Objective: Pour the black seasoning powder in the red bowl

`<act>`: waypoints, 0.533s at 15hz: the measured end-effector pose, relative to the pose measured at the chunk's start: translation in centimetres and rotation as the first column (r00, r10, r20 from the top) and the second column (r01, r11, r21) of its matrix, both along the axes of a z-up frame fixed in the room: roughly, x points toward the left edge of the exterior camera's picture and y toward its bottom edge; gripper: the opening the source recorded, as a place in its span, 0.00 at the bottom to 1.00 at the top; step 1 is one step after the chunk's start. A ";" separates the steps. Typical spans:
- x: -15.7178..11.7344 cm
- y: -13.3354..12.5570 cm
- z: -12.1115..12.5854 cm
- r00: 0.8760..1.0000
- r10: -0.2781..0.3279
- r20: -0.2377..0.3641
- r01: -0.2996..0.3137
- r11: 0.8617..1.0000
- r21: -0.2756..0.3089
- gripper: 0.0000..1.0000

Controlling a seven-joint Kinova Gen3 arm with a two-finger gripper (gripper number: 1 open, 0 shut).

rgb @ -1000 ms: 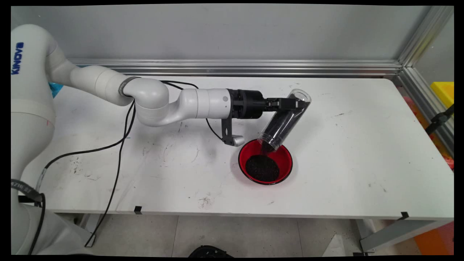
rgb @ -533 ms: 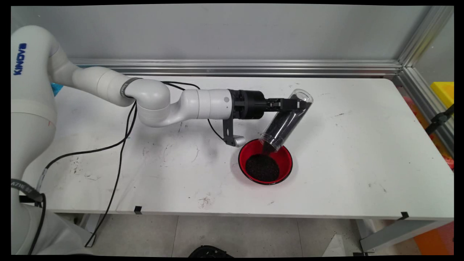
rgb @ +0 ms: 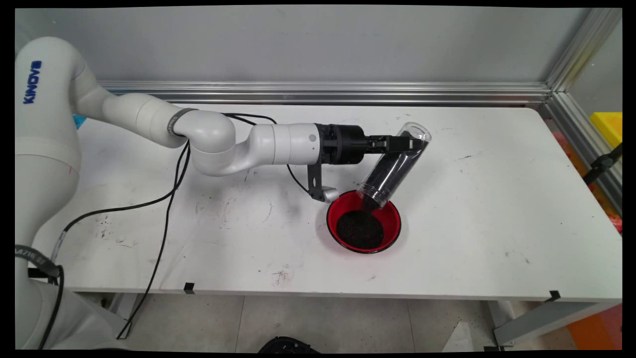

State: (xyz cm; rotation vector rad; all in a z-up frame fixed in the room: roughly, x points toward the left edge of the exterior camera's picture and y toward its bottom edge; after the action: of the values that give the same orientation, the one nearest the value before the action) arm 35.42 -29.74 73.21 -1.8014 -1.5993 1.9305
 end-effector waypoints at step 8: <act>0.0 -0.1 0.0 1.000 0.010 -0.002 -0.010 1.000 0.008 0.00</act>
State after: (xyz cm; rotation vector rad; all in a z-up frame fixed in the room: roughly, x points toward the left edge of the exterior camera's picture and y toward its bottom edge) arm 35.45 -29.83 73.18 -1.7913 -1.6167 1.9262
